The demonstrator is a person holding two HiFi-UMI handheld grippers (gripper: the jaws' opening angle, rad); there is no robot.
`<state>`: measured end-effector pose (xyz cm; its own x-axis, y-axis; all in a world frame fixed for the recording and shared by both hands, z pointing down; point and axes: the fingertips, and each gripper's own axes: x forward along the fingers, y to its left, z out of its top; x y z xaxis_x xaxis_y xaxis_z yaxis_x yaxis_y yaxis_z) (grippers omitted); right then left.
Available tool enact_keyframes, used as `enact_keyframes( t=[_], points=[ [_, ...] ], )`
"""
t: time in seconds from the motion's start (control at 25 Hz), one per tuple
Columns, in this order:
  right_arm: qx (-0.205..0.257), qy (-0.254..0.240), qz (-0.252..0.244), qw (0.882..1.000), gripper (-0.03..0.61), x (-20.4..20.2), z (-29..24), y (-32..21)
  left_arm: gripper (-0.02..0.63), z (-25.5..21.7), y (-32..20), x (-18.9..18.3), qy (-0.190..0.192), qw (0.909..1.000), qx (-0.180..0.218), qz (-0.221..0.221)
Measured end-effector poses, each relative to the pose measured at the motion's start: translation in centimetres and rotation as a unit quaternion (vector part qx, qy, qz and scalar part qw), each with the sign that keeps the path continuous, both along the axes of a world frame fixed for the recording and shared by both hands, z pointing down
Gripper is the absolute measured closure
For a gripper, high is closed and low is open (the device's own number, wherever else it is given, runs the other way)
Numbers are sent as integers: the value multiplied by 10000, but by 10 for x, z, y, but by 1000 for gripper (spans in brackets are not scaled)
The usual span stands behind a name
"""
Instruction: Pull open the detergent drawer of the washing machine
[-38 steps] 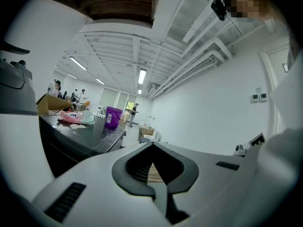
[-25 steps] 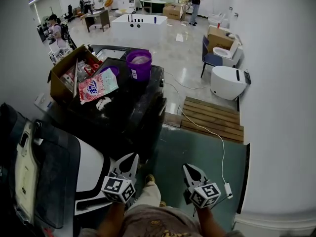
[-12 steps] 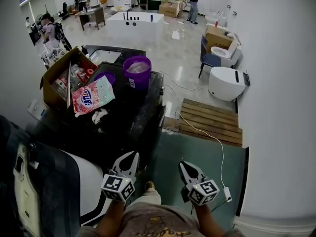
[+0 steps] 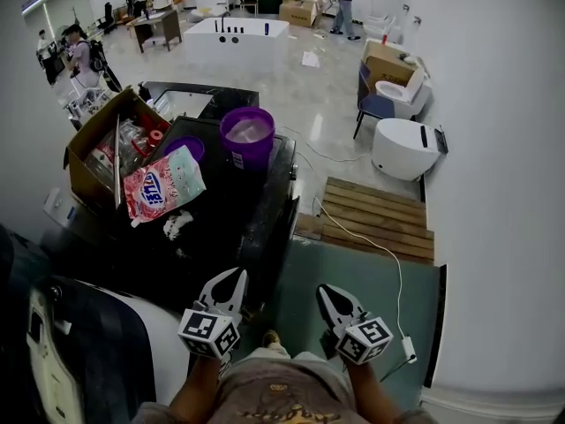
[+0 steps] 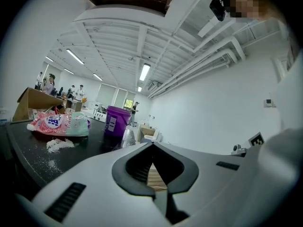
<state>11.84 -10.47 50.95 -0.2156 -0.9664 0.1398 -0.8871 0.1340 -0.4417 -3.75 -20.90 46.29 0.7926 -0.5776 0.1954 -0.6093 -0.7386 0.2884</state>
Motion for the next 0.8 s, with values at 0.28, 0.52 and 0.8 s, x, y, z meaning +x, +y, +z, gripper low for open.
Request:
enact_keyframes(
  t=[0.28, 0.52, 0.8],
  points=[
    [34, -224, 61, 9997, 548, 11, 2, -21, 592, 1, -16, 4, 53, 10000, 13, -15],
    [-6, -690, -335, 9971, 438, 9, 6, -28, 592, 4, -18, 8, 46, 9998, -80, -153],
    [-140, -1306, -766, 9884, 296, -2, 18, -36, 592, 6, -17, 7, 34, 9993, -190, -324]
  ],
)
